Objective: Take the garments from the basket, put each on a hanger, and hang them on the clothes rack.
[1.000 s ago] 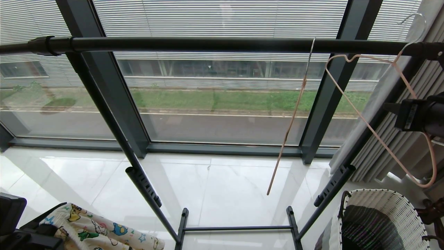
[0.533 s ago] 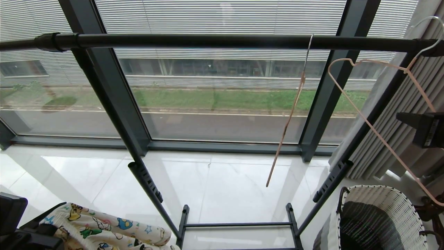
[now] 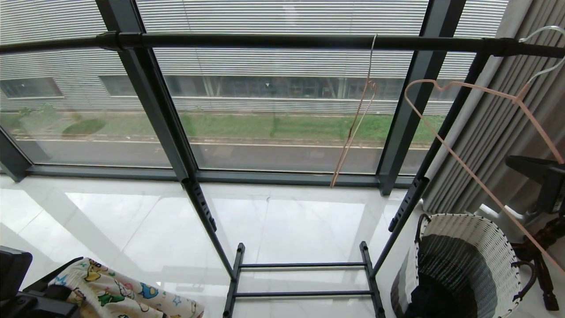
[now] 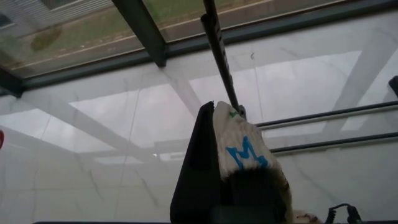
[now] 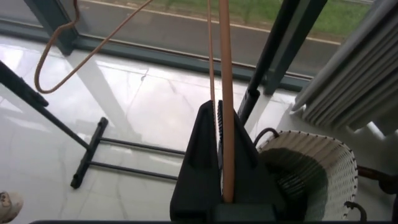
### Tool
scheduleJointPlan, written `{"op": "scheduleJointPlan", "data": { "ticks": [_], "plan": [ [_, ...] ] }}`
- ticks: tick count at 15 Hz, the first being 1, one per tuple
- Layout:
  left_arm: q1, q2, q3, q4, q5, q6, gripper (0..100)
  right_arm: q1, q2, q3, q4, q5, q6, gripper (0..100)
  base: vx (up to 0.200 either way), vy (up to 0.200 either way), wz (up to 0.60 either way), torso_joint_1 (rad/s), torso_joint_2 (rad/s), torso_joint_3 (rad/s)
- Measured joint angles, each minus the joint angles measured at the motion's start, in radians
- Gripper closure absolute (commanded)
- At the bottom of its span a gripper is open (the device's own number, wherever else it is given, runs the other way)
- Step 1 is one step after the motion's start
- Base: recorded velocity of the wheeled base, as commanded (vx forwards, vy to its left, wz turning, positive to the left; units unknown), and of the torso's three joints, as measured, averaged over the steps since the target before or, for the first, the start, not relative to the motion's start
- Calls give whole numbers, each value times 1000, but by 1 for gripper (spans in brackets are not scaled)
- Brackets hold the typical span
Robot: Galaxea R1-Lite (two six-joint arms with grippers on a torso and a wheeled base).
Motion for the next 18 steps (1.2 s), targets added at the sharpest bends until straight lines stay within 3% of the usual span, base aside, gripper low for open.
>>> {"op": "scheduleJointPlan", "data": {
  "ticks": [5, 11, 15, 18],
  "plan": [
    [0, 0, 2, 0, 0, 0, 100, 101, -55, 83, -3, 0, -23, 100, -200, 0, 0, 0, 0, 2],
    [-10, 37, -42, 4, -7, 0, 100, 384, -27, 102, -3, 3, -45, 100, 0, 0, 0, 0, 0, 0],
    [-12, 222, -318, 1, 9, -92, 100, 606, 60, 102, -24, 0, -45, 100, 0, 0, 0, 0, 0, 0],
    [-54, 371, -486, 0, 25, -186, 100, 716, 115, 102, -77, -1, -46, 100, 0, 0, 0, 0, 0, 0]
  ]
}}
